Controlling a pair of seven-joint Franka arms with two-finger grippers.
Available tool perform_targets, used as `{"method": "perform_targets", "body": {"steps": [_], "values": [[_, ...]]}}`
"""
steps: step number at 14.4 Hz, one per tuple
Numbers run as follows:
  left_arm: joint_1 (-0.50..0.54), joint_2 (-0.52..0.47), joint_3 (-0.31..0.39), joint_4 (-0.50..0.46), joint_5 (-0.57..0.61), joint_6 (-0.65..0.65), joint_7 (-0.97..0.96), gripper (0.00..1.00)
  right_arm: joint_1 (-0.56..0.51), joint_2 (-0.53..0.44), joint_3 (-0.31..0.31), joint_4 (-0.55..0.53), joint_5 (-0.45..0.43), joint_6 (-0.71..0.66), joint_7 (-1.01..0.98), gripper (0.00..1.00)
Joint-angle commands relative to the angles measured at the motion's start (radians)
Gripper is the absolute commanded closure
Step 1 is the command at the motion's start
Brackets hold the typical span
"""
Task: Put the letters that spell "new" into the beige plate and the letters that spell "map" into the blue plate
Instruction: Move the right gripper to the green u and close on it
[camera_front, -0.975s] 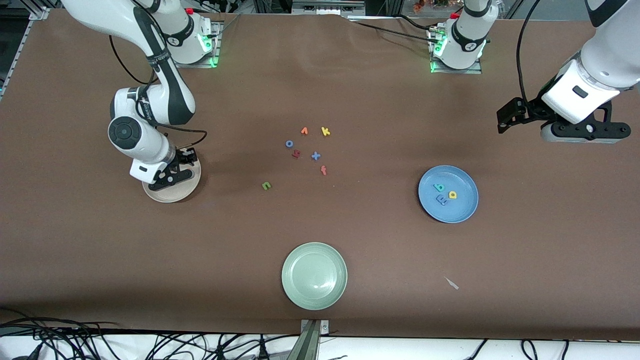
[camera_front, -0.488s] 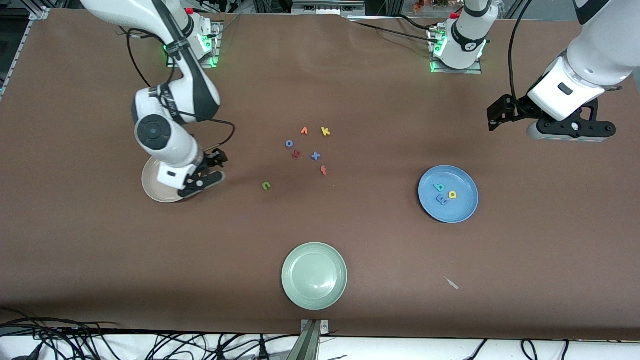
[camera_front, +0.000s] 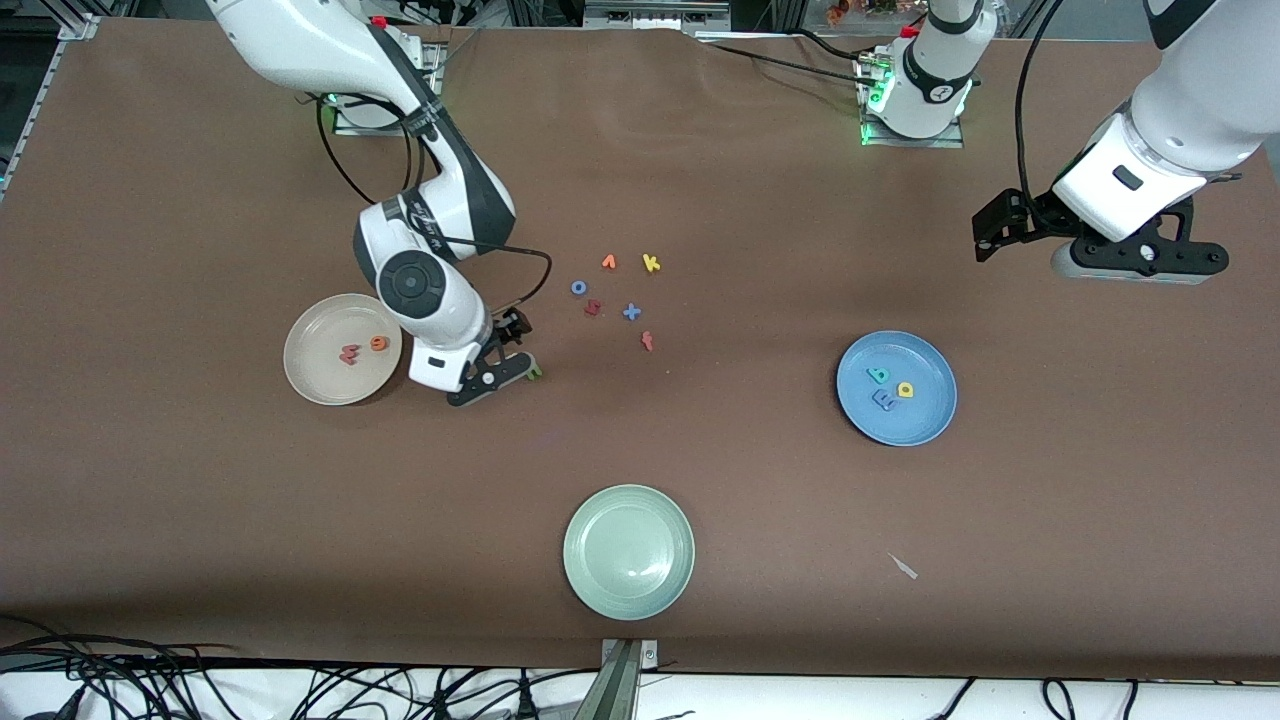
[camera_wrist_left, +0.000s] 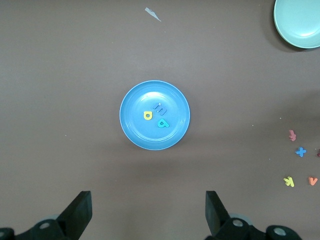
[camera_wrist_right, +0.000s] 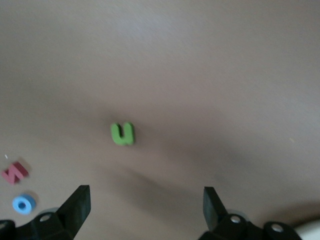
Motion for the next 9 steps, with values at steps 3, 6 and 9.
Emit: {"method": "perform_targets", "body": {"steps": [3, 6, 9], "values": [[-0.004, 0.010, -0.002, 0.029, 0.020, -0.020, 0.007, 0.00, 0.024, 0.094, 0.012, 0.049, 0.003, 0.114, 0.010, 0.00], [-0.001, 0.012, 0.000, 0.029, 0.020, -0.020, 0.009, 0.00, 0.040, 0.105, 0.012, 0.043, -0.009, 0.118, 0.000, 0.00], [0.002, 0.012, 0.000, 0.029, 0.020, -0.020, 0.010, 0.00, 0.051, 0.116, 0.012, 0.034, -0.043, 0.135, -0.003, 0.04]]}}
